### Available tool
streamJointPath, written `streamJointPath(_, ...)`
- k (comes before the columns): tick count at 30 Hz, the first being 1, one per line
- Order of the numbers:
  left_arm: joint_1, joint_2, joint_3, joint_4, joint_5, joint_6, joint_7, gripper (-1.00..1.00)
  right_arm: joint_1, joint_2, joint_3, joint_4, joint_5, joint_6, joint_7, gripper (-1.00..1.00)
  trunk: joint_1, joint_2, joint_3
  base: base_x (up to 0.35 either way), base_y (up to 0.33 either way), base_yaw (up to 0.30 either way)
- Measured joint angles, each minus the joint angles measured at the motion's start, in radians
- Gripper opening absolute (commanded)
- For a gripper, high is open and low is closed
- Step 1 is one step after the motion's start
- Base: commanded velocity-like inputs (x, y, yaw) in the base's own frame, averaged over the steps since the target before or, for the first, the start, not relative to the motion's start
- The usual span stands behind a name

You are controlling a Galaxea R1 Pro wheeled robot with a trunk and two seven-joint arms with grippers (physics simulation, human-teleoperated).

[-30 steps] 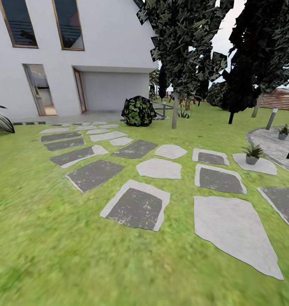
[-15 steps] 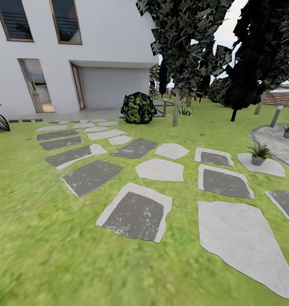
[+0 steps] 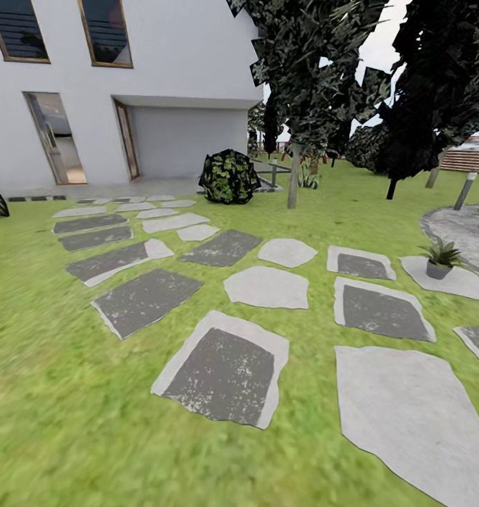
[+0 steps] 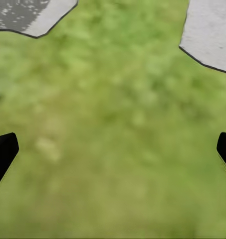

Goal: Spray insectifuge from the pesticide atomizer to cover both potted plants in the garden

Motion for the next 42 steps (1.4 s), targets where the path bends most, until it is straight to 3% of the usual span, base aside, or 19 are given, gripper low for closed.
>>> streamJointPath(42, 0.0, 0.0, 0.0, 0.001, 0.0, -0.001, 0.0, 1.0, 0.0, 0.001, 0.001, 0.001, 0.001, 0.0, 0.0, 1.0, 0.0, 0.0, -0.013, 0.339, 0.0, -0.278)
